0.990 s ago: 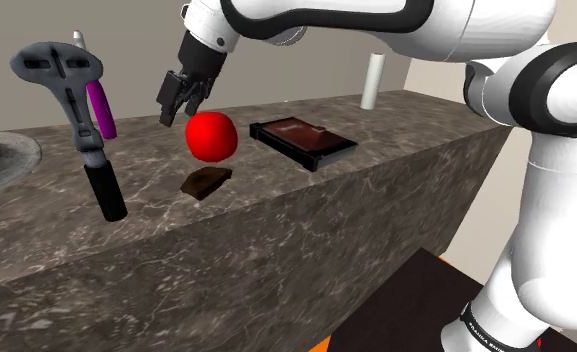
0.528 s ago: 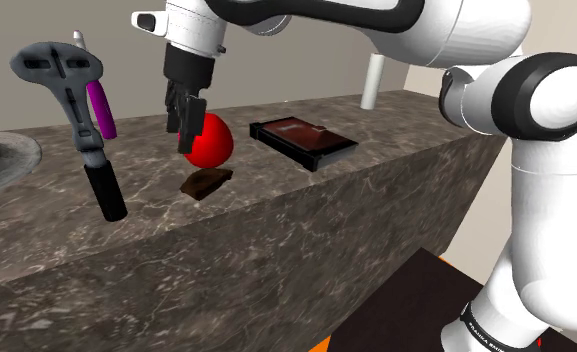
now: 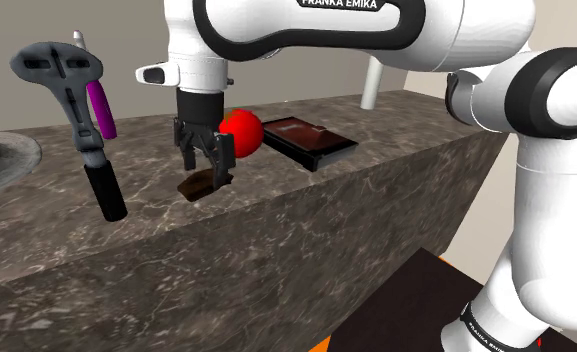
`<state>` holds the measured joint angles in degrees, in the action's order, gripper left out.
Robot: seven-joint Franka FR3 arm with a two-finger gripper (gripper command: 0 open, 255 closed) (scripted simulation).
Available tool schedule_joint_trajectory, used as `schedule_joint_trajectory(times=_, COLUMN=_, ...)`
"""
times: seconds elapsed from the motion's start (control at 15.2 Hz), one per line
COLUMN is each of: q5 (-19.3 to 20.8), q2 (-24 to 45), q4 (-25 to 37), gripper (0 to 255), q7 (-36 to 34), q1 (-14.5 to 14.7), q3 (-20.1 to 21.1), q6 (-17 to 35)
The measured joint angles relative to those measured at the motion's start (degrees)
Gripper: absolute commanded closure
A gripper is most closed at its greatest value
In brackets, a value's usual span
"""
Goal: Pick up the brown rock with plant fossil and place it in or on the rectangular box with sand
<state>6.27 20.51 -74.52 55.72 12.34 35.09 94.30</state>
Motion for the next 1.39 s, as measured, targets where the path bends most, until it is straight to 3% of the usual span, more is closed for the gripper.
schedule_joint_trajectory(times=0.53, q5=-0.19, q2=-0.4, q4=-2.43, gripper=0, q7=0.08, q1=-0.3, q3=0.02, q6=1.88)
schedule_joint_trajectory(times=0.59, q5=-0.19, q2=-0.4, q4=-2.43, gripper=255, q7=0.08, q1=-0.3, q3=0.02, q6=1.88)
schedule_joint_trajectory(times=1.39, q5=-0.03, q2=-0.11, q4=-1.0, gripper=255, q7=-0.04, q1=-0.02, q3=0.04, q6=0.75)
